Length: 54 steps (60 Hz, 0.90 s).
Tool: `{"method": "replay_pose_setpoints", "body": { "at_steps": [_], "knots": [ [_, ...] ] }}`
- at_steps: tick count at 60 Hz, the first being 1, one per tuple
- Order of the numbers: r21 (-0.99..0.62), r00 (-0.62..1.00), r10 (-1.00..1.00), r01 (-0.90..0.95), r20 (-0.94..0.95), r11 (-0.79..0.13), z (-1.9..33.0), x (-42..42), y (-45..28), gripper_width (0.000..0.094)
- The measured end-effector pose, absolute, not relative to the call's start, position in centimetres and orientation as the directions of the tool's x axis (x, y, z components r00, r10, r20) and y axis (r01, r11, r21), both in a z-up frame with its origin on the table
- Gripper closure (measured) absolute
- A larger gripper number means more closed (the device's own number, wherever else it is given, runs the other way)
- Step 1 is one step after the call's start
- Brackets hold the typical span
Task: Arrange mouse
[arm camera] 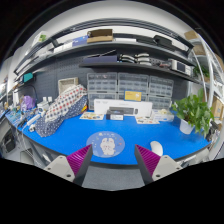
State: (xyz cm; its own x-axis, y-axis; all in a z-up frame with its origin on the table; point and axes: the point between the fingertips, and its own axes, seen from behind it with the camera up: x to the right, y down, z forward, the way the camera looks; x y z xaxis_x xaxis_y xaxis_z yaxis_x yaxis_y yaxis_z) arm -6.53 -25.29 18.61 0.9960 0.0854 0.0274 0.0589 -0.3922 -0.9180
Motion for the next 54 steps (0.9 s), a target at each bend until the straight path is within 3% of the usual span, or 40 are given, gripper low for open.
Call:
{"method": "replay_pose_setpoints", "body": {
  "at_steps": [8, 21, 30, 54],
  "knots": [
    [-0.910, 0.995, 0.080, 0.085, 0.058, -0.405, 16.1, -5.0, -26.2, 0.0076],
    [-0.842, 0.998, 0.013, 0.063, 0.066, -0.536, 8.0, 2.3, -28.3, 0.0076],
    [-0.797, 0.994, -0.076, 0.018, 0.080, -0.604, 4.2, 8.7, -28.0, 0.0075],
    [-0.789, 0.990, -0.121, -0.021, 0.068, -0.614, 2.2, 16.2, -14.0, 0.0090]
  ]
}}
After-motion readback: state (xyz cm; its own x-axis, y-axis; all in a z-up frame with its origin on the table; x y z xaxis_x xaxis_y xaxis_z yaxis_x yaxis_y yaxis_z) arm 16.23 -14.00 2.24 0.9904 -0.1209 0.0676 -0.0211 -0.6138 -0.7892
